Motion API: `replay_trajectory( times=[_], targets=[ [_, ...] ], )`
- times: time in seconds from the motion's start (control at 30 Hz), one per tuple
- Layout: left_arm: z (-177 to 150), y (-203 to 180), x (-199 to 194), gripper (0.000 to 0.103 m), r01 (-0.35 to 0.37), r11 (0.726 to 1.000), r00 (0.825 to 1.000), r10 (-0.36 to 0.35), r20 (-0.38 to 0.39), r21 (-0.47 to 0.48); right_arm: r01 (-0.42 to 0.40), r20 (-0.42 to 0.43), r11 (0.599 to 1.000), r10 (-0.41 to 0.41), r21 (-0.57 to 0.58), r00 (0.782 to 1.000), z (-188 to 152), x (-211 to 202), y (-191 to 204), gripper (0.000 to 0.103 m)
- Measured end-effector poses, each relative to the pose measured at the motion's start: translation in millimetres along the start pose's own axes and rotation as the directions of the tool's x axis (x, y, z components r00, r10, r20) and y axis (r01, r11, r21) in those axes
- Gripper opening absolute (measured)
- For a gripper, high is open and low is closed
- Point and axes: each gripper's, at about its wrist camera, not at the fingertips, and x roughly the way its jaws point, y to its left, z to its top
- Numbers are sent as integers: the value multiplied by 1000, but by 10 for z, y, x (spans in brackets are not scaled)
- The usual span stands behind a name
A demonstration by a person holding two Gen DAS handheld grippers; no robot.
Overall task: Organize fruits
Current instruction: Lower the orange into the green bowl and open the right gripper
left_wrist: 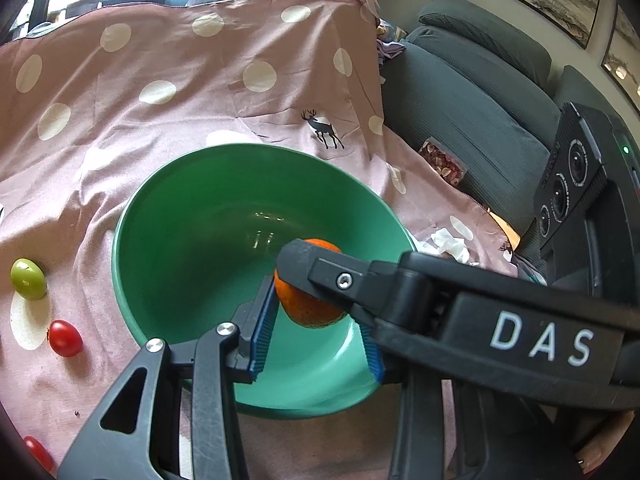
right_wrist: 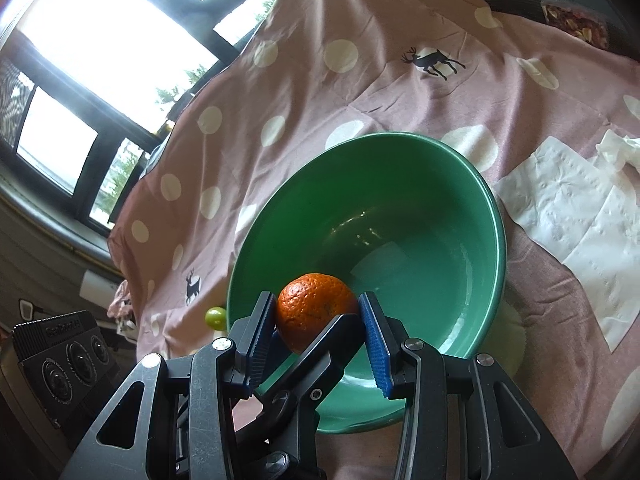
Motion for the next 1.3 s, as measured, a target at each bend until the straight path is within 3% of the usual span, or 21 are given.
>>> replay_trajectory(
  times=[1.3],
  targets=[
    [-11,-30,66,37,-24,1000,999,24,-36,-5,68,10,998,-67,-5,998,9,5,-6,45]
  ],
)
